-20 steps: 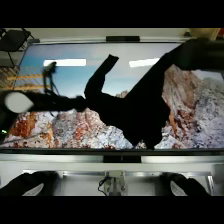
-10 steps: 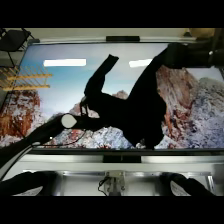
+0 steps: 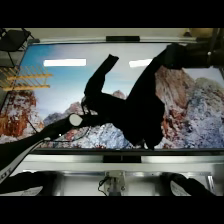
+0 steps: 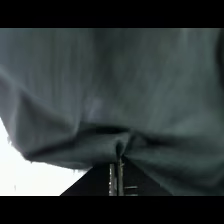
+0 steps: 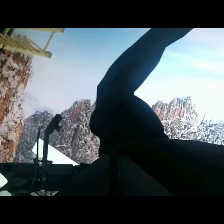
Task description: Fold the shirts.
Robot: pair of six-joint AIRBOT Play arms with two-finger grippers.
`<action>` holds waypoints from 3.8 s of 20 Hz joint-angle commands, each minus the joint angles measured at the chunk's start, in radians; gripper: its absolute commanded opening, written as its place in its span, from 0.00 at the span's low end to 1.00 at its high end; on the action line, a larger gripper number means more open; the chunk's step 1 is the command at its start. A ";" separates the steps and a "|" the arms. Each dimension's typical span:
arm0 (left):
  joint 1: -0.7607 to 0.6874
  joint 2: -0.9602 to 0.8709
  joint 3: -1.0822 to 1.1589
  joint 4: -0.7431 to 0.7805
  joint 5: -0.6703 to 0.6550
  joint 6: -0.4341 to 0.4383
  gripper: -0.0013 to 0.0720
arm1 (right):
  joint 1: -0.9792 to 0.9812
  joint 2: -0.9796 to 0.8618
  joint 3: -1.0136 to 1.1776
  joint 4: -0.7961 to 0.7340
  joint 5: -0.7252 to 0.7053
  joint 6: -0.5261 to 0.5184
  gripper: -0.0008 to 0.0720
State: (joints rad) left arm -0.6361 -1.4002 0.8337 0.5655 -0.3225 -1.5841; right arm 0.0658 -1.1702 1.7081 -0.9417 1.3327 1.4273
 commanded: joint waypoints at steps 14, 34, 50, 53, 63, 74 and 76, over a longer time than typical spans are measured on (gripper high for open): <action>0.567 0.467 0.756 -0.016 0.015 0.409 0.08 | 0.000 0.150 0.352 0.066 -0.182 0.043 0.09; 0.232 -0.357 0.755 -0.016 -0.654 0.378 0.08 | -0.002 0.155 -0.678 -0.624 0.125 0.236 0.12; 0.808 0.018 0.689 0.744 -1.188 0.049 0.78 | 0.309 -0.382 0.019 -0.398 -0.264 0.180 0.93; 0.816 0.088 0.389 0.734 -1.067 0.041 0.78 | 0.341 -0.600 0.135 -0.302 -0.255 0.183 0.93; 0.812 0.037 0.051 0.418 -0.637 0.109 0.74 | 0.300 -0.797 0.177 -0.263 -0.294 0.114 0.93; 0.810 -0.015 0.106 0.421 -0.613 0.156 0.08 | 0.304 -0.830 0.177 -0.198 -0.287 0.145 0.09; 0.811 0.007 0.154 0.422 -0.628 0.171 0.08 | 0.304 -0.821 0.177 -0.195 -0.287 0.142 0.09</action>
State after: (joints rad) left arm 0.1749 -1.4105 0.9405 0.9874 -0.9360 -1.4414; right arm 0.3695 -1.9980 1.8843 -1.1584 1.0477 1.5692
